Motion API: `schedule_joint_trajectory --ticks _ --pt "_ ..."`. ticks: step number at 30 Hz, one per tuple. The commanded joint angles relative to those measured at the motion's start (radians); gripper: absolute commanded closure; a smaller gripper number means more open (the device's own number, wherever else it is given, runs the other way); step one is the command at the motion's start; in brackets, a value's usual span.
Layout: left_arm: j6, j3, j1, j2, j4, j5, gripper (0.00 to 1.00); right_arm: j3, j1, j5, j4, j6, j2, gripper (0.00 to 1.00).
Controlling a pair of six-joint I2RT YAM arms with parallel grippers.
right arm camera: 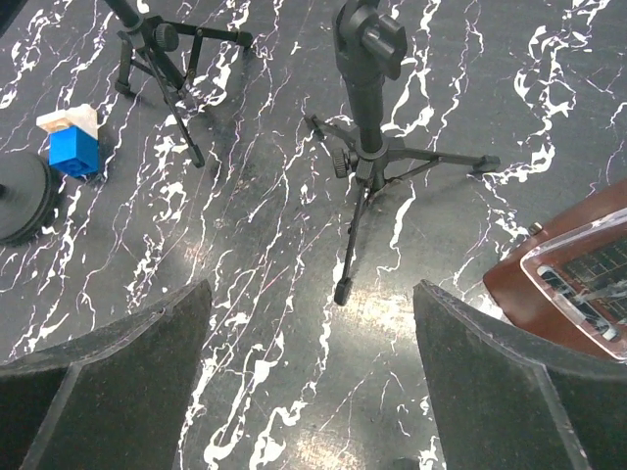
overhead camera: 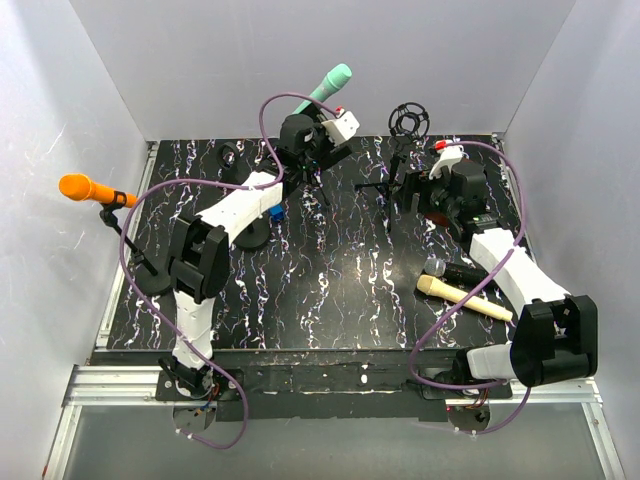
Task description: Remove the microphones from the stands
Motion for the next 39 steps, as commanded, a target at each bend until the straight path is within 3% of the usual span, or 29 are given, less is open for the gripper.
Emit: schedule_joint_trajectory --ticks 1,12,16,20,22,24,29,35,39 --pt "0.029 0.054 0.007 -0.013 0.043 -0.027 0.02 -0.012 0.003 -0.02 -0.026 -0.011 -0.025 0.1" --pt "0.004 0.015 0.008 -0.128 -0.011 -0.041 0.02 -0.012 0.001 -0.057 -0.026 0.005 -0.022 0.12" --pt "-0.01 0.026 0.042 -0.217 -0.293 0.36 0.02 -0.018 0.003 -0.071 -0.033 0.008 -0.018 0.13" --pt "-0.019 0.032 0.042 -0.246 -0.468 0.498 0.04 -0.009 0.001 -0.08 -0.032 0.016 -0.004 0.13" --pt "-0.054 0.018 0.042 -0.26 -0.45 0.461 0.08 -0.006 0.001 -0.085 -0.03 0.018 -0.001 0.13" --pt "-0.097 -0.02 0.042 -0.28 -0.328 0.345 0.08 -0.004 0.001 -0.091 -0.032 0.016 0.002 0.14" --pt "-0.041 -0.032 0.043 -0.268 -0.139 0.181 0.06 -0.012 0.003 -0.106 -0.035 0.025 0.005 0.14" --pt "0.003 0.064 0.048 -0.136 -0.137 0.217 0.08 -0.022 0.001 -0.134 -0.027 0.029 -0.002 0.16" --pt "0.009 0.164 0.05 -0.048 -0.183 0.275 0.22 -0.024 0.003 -0.201 -0.029 -0.008 -0.015 0.2"
